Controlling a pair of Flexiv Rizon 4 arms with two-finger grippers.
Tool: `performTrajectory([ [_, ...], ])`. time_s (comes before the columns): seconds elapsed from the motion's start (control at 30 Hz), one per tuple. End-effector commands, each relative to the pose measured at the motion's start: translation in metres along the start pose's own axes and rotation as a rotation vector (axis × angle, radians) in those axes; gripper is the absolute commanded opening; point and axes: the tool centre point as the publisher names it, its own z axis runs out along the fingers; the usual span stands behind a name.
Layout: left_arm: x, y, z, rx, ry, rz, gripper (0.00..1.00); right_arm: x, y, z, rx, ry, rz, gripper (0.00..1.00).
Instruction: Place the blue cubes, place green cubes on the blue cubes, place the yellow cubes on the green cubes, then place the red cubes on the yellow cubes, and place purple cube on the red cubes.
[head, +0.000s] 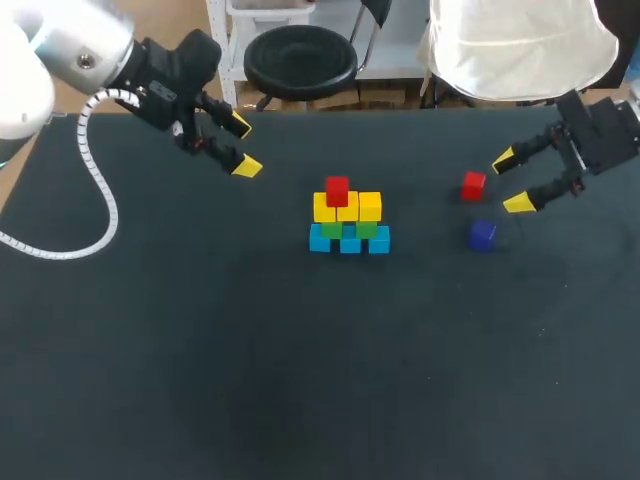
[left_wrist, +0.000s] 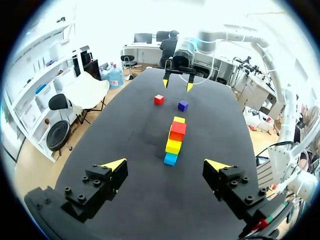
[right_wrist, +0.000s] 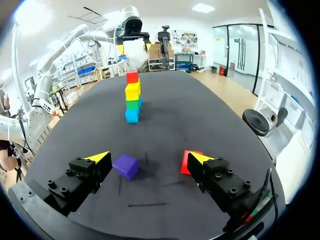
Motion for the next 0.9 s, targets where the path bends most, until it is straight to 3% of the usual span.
performTrajectory([
  [0.03,0.001,0.000,0.000,0.000,-0.005,0.003,1.00,-0.002,-0.002,0.008,0.023,0.012,0.016,1.00],
  [0.27,0.001,0.000,0.000,0.000,-0.005,0.003,1.00,0.001,-0.020,0.014,0.063,0.013,0.030,1.00],
  [0.5,0.001,0.000,0.000,0.000,-0.005,0.003,1.00,0.011,-0.035,0.016,0.050,-0.047,0.011,1.00],
  [0.9,0.001,0.000,0.000,0.000,-0.005,0.003,1.00,0.003,-0.051,0.029,0.067,-0.047,0.005,1.00],
])
